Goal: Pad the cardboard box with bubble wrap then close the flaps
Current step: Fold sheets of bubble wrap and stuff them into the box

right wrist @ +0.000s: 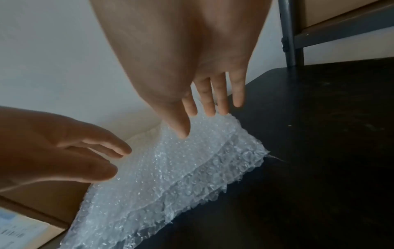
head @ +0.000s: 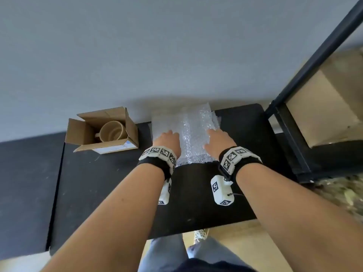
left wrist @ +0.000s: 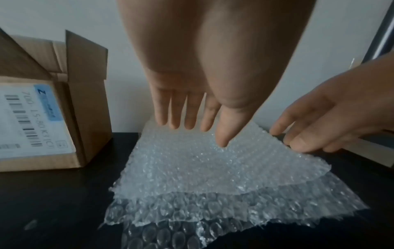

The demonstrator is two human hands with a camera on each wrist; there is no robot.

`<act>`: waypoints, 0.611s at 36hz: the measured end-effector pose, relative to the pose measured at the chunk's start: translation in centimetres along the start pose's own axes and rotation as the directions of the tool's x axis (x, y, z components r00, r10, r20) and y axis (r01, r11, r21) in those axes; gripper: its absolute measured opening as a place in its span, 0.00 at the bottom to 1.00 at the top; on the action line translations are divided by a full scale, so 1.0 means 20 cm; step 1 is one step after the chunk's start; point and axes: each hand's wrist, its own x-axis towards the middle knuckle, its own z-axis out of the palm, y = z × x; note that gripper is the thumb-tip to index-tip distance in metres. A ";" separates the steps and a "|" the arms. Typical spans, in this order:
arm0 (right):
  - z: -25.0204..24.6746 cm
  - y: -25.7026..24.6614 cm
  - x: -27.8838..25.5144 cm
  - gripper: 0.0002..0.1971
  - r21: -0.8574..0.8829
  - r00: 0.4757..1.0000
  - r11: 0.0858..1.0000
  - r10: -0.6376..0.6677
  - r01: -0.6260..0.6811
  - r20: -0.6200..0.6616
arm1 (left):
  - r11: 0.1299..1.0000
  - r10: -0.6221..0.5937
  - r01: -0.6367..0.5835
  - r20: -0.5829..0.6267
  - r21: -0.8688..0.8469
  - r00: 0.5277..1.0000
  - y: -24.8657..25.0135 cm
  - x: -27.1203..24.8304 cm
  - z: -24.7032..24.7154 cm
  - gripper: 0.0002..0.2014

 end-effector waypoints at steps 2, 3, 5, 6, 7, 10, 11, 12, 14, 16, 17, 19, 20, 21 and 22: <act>0.00 0.00 0.02 0.23 -0.018 1.000 1.000 -0.003 0.003 -0.021 | 1.000 -0.022 0.022 0.030 0.016 0.999 -0.01 0.02 0.00 0.19; 0.01 -0.01 0.03 0.23 -0.023 1.000 1.000 -0.013 0.012 -0.025 | 1.000 -0.022 0.021 0.044 0.023 0.999 -0.01 0.03 0.02 0.19; 0.03 -0.03 0.04 0.24 -0.029 0.999 0.999 -0.029 0.029 -0.013 | 0.999 -0.013 0.011 0.070 0.038 0.997 -0.02 0.03 0.03 0.19; 0.04 -0.04 0.04 0.24 -0.028 0.999 0.999 -0.039 0.039 -0.001 | 0.999 -0.007 0.004 0.078 0.038 0.997 -0.02 0.04 0.04 0.19; 0.05 -0.05 0.05 0.25 -0.026 0.999 0.998 -0.049 0.049 0.007 | 0.999 -0.002 -0.001 0.087 0.035 0.996 -0.02 0.04 0.05 0.20; 0.09 -0.08 0.06 0.29 -0.038 0.997 0.996 -0.078 0.079 0.028 | 1.000 0.014 -0.016 0.083 0.024 0.996 -0.04 0.06 0.07 0.22; 0.11 -0.09 0.07 0.30 -0.040 0.995 0.995 -0.093 0.095 0.032 | 1.000 0.021 -0.023 0.076 0.019 0.997 -0.05 0.06 0.08 0.22; 0.12 -0.10 0.07 0.31 -0.045 0.994 0.993 -0.108 0.110 0.034 | 0.999 0.029 -0.030 0.071 0.017 0.997 -0.05 0.07 0.08 0.23; 0.14 -0.11 0.07 0.35 -0.067 0.991 0.989 -0.130 0.133 0.041 | 0.999 0.050 -0.051 0.059 0.013 0.997 -0.07 0.08 0.09 0.25; 0.16 -0.12 0.07 0.39 -0.113 0.990 0.984 -0.135 0.138 0.041 | 0.998 0.067 -0.067 0.050 0.002 0.997 -0.08 0.10 0.10 0.25; 0.18 -0.13 0.07 0.40 -0.142 0.990 0.980 -0.133 0.137 0.038 | 0.997 0.071 -0.071 0.050 -0.008 0.996 -0.10 0.10 0.10 0.26; 0.20 -0.15 0.08 0.44 -0.207 0.991 0.969 -0.133 0.134 0.023 | 0.997 0.075 -0.073 0.051 -0.035 0.996 -0.12 0.12 0.10 0.26; 0.21 -0.16 0.08 0.46 -0.237 0.991 0.962 -0.136 0.136 0.017 | 0.996 0.074 -0.071 0.047 -0.053 0.996 -0.13 0.12 0.10 0.27; 0.22 -0.16 0.08 0.47 -0.262 0.990 0.955 -0.140 0.137 0.007 | 0.995 0.073 -0.071 0.039 -0.065 0.997 -0.13 0.12 0.10 0.27; 0.23 -0.16 0.08 0.48 -0.280 0.989 0.950 -0.146 0.139 -0.003 | 0.995 0.071 -0.068 0.030 -0.075 0.997 -0.13 0.12 0.10 0.27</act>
